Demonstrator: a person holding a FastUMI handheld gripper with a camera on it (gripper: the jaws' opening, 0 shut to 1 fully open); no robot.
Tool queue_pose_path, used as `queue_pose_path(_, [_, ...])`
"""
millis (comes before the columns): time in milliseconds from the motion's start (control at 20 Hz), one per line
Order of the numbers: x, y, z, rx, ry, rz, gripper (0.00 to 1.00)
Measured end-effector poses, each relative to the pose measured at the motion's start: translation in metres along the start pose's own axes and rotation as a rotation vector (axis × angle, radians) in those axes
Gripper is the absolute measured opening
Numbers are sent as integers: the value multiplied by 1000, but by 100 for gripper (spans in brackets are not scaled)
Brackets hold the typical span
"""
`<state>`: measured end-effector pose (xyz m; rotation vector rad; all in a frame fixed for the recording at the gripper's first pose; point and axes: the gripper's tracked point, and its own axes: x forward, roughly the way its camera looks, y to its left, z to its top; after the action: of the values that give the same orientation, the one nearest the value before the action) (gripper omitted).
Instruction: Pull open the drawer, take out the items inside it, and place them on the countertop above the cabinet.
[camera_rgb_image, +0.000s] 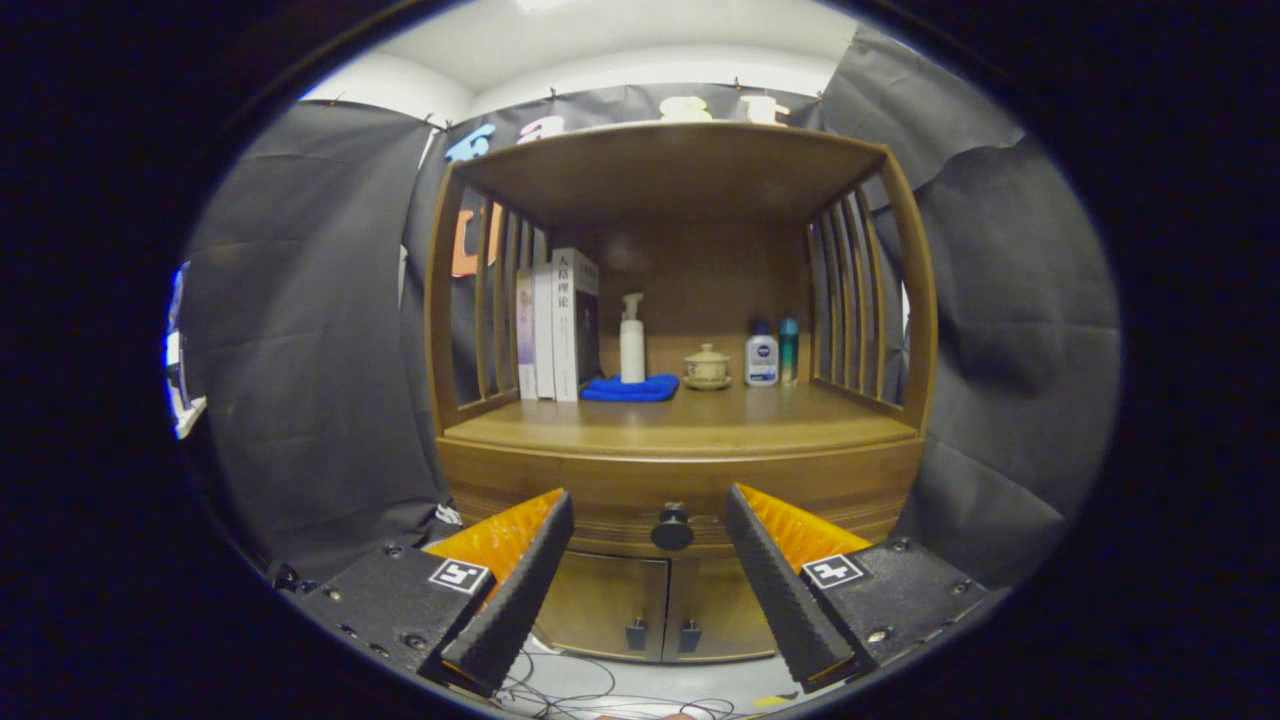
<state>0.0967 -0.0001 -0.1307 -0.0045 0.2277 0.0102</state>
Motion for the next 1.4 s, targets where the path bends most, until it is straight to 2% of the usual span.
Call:
queue_pose_path(300, [48,-13,-26,-4,67,-52,98])
queue_pose_path(500, [83,-17,-50,13,128,-72,92])
queue_pose_path(650, [100,-25,-60,4,156,-112,82])
queue_pose_path(800, [114,-21,-65,27,169,-108,70])
queue_pose_path(850, [117,-23,-67,30,180,-116,62])
queue_pose_path(950, [122,-24,-68,33,189,-133,52])
queue_pose_path(1100, [124,-28,-69,19,182,-163,50])
queue_pose_path(1150, [125,-27,-68,28,179,-167,46])
queue_pose_path(1400, [125,-26,-71,39,204,-159,40])
